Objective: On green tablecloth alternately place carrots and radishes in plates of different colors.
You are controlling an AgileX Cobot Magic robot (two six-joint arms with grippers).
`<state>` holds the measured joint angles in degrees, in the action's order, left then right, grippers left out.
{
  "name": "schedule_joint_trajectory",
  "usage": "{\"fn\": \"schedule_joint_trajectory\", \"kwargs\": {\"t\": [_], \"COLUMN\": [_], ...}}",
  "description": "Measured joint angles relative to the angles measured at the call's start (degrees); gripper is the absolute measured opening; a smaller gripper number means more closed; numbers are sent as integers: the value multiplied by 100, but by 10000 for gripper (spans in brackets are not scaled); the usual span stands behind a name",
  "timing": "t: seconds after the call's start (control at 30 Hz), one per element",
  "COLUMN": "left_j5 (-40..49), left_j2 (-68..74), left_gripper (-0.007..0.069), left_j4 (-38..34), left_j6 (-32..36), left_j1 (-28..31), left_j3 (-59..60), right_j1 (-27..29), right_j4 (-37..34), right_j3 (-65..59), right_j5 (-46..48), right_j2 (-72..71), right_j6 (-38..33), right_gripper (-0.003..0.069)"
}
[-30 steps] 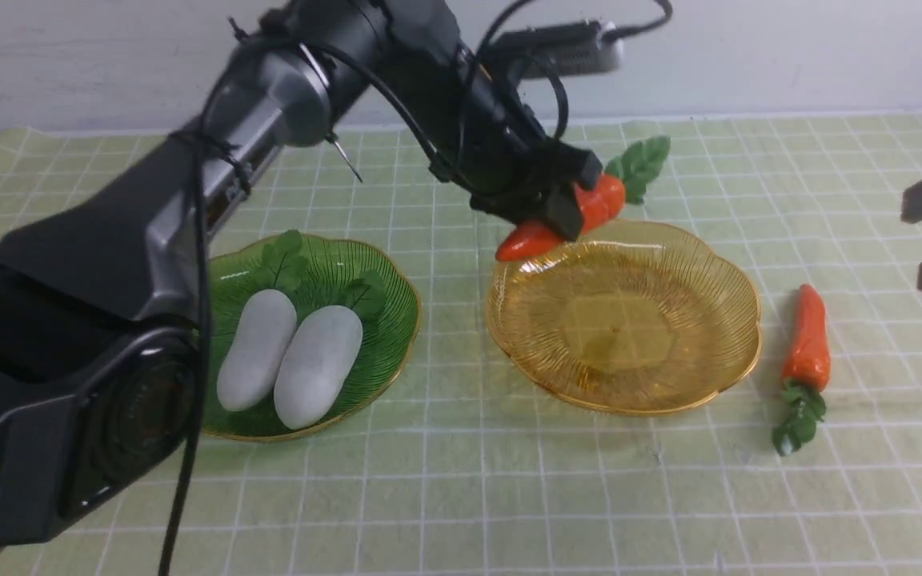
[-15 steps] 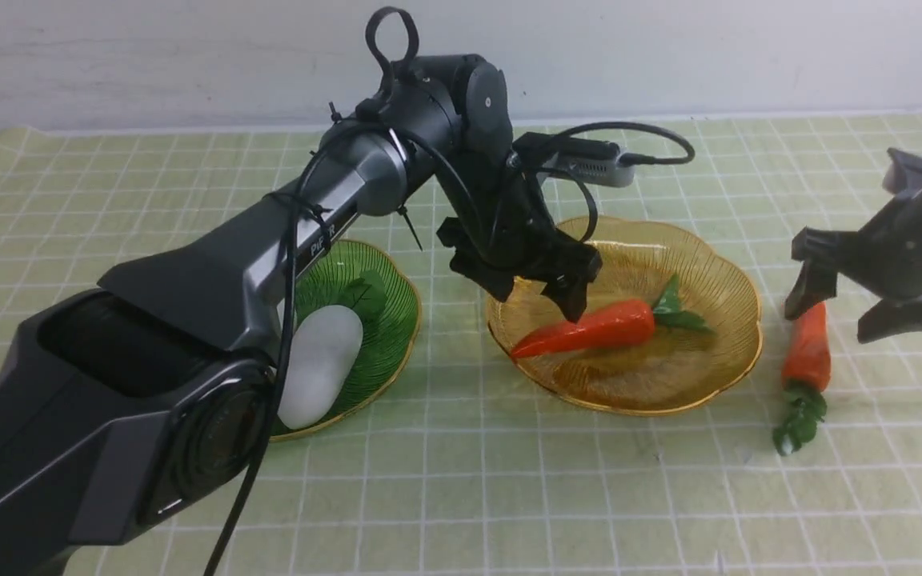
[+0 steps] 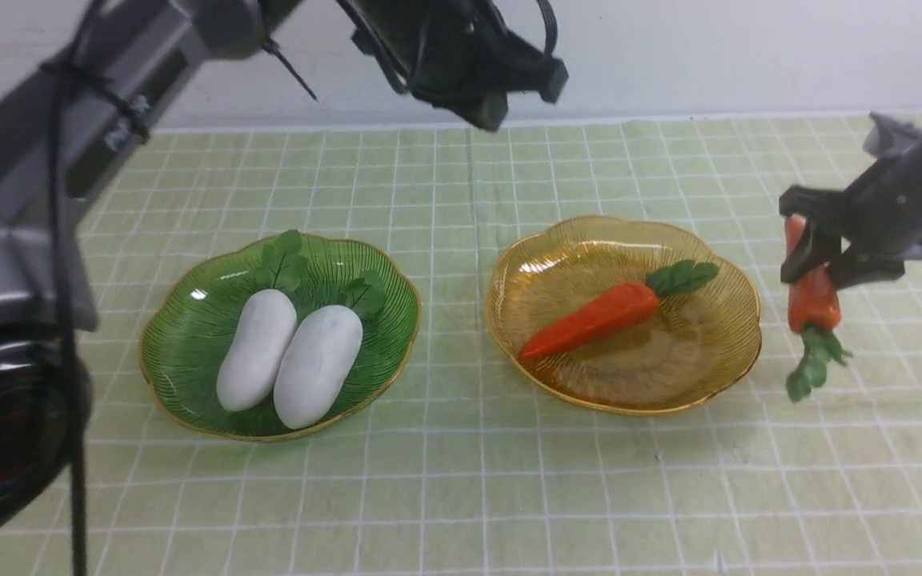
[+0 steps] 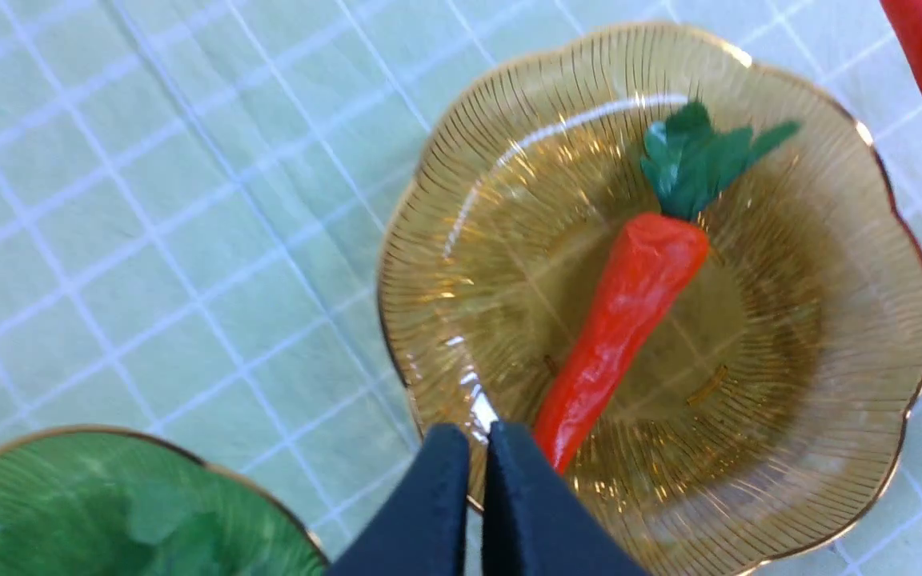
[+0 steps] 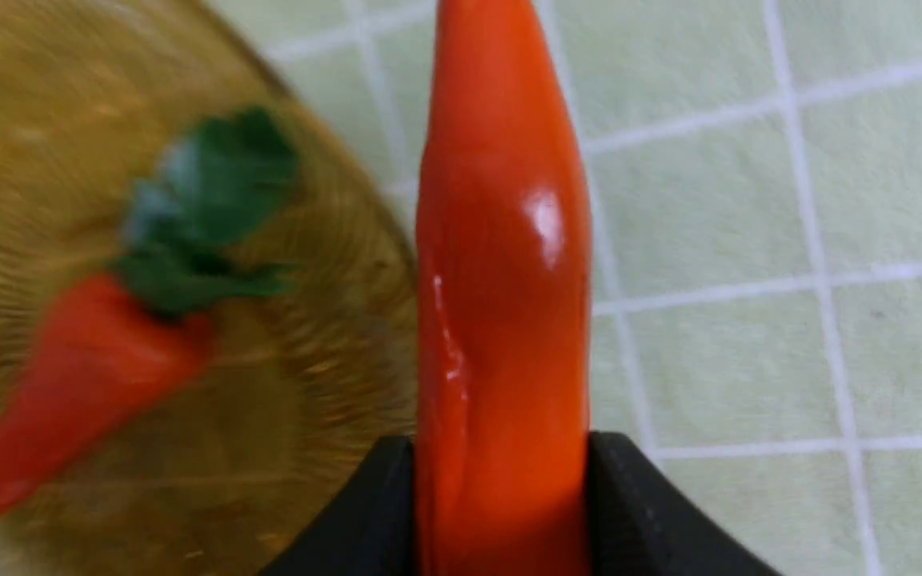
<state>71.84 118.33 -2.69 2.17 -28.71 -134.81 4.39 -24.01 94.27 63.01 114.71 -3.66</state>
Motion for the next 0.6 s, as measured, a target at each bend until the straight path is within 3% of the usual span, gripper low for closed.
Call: {"fn": "schedule_joint_trajectory", "kwargs": {"t": [0.23, 0.4, 0.47, 0.6], "left_j5": [17, 29, 35, 42], "left_j2": [-1219, -2427, -2920, -3755], "left_gripper": [-8, -8, -8, -8], "left_j4": [115, 168, 188, 193], "left_j6": [0, 0, 0, -4], "left_j1": [7, 7, 7, 7], "left_j3": [481, 2122, 2723, 3605], "right_j1": [-823, -1163, -1163, -1163], "right_j4": [-248, 108, 154, 161], "right_j3": [124, 118, 118, 125], "right_j5": [21, -233, -369, -465], "right_j2": [-359, 290, 439, 464], "right_j6": [-133, 366, 451, 776], "right_gripper": [252, 259, 312, 517]}}
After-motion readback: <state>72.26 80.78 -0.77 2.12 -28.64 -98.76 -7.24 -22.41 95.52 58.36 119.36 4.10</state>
